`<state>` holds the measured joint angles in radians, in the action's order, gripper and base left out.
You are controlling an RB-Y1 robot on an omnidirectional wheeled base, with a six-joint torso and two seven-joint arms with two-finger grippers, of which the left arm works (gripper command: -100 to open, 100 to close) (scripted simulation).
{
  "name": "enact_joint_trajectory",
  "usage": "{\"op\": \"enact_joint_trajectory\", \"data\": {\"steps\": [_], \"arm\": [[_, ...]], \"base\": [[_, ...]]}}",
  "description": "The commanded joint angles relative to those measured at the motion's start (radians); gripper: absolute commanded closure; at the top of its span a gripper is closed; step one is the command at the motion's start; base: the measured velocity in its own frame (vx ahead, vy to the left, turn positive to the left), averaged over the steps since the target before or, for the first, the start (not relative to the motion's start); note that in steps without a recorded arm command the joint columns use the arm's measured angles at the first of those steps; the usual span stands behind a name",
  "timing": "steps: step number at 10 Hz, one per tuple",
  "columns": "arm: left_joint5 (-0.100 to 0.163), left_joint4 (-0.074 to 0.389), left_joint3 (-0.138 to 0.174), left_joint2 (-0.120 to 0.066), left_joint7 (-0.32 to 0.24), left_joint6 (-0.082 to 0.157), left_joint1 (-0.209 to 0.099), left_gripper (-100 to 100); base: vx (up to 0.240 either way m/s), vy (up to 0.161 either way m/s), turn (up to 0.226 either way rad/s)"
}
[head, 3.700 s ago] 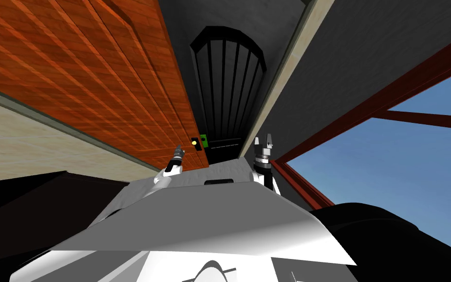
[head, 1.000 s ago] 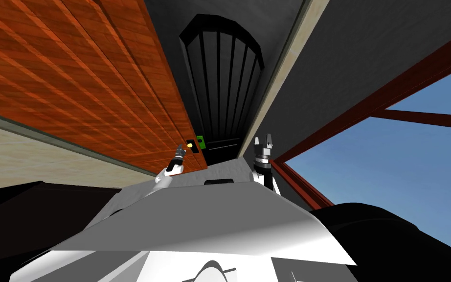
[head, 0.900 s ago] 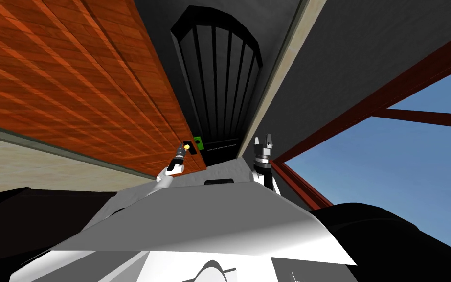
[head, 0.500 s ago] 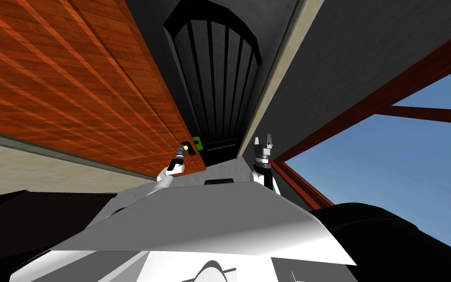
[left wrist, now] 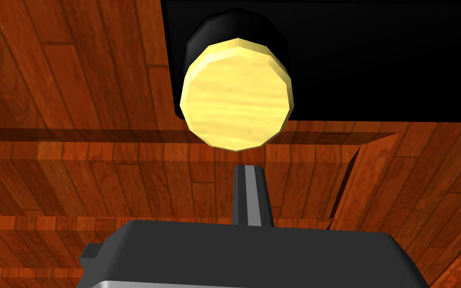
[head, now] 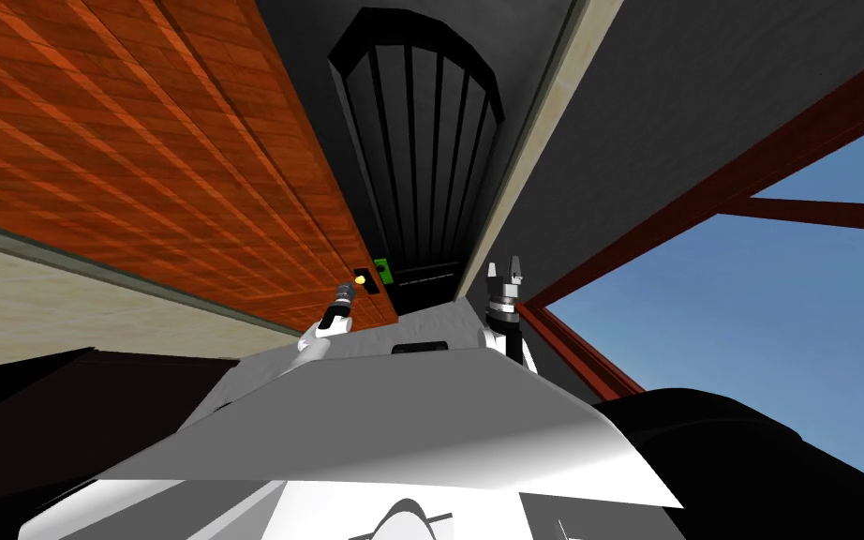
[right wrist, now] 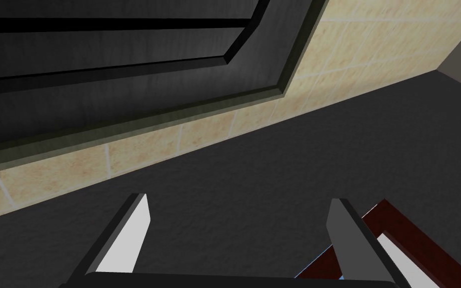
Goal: Pull the door open
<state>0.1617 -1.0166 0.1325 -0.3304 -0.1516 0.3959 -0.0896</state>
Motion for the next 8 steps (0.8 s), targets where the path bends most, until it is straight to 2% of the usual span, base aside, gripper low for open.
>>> {"op": "enact_joint_trajectory", "data": {"steps": [1, 6, 7, 8], "arm": [[0.000, -0.008, -0.007, -0.002, -0.005, -0.004, 0.002, -100], [-0.002, -0.044, -0.044, -0.002, -0.023, -0.019, 0.002, -100], [-0.002, -0.028, -0.039, -0.002, -0.020, -0.013, -0.005, -100], [0.001, -0.010, -0.017, -0.011, -0.015, -0.010, 0.010, -100]], "base": [[-0.217, 0.020, 0.017], [-0.205, -0.081, -0.030], [-0.087, -0.039, -0.004], [0.022, 0.116, 0.167]]}}
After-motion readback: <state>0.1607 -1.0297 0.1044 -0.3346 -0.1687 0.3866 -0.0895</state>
